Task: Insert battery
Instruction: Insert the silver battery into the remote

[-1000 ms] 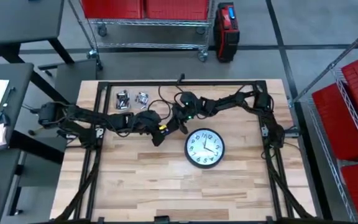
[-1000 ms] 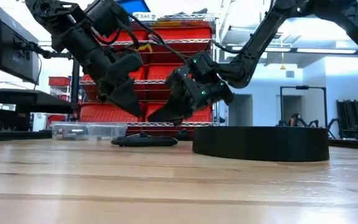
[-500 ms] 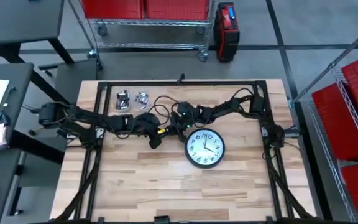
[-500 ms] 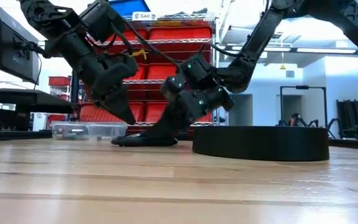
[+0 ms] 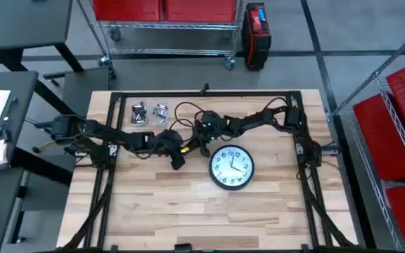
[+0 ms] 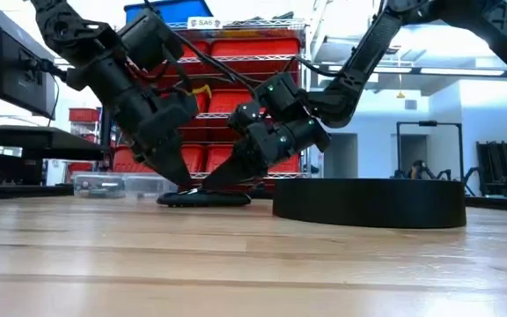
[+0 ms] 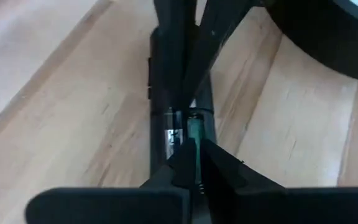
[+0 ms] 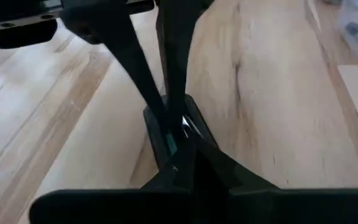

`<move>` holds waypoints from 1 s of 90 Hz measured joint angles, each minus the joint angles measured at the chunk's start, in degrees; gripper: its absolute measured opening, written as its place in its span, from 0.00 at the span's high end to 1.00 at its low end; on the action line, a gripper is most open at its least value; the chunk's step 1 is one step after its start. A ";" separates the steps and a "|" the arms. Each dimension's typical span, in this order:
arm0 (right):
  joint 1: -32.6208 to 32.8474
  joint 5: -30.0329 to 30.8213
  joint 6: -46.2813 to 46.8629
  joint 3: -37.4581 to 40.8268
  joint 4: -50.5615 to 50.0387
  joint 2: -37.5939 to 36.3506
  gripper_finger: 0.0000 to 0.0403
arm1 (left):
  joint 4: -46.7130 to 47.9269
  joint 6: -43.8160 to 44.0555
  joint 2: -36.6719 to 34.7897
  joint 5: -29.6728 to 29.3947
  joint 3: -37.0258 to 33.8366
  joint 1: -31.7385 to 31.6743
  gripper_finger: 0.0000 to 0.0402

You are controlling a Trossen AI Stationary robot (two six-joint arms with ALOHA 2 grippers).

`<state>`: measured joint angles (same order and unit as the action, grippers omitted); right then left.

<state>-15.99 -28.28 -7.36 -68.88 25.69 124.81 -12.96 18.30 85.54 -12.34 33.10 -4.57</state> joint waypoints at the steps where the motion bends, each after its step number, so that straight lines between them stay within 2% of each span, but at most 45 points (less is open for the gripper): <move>1: 0.03 0.03 -0.01 0.00 0.00 0.00 1.00 | -0.10 -0.07 0.00 0.00 0.00 0.01 0.99; 37: -0.10 0.34 0.70 -0.17 0.77 -0.92 1.00 | 0.17 0.08 -3.11 -0.02 0.00 0.01 0.99; 67: 0.58 1.52 -2.11 -0.04 -2.56 -0.85 1.00 | 2.91 0.16 -3.11 -0.02 0.00 -0.01 0.99; 90: 1.25 2.94 -3.09 -0.06 -1.43 0.04 1.00 | 2.91 -0.01 -3.10 -0.06 0.00 -0.01 0.99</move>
<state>-14.74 -25.34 -10.46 -68.94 24.27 124.86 -10.05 18.28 82.43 -12.40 33.10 -4.58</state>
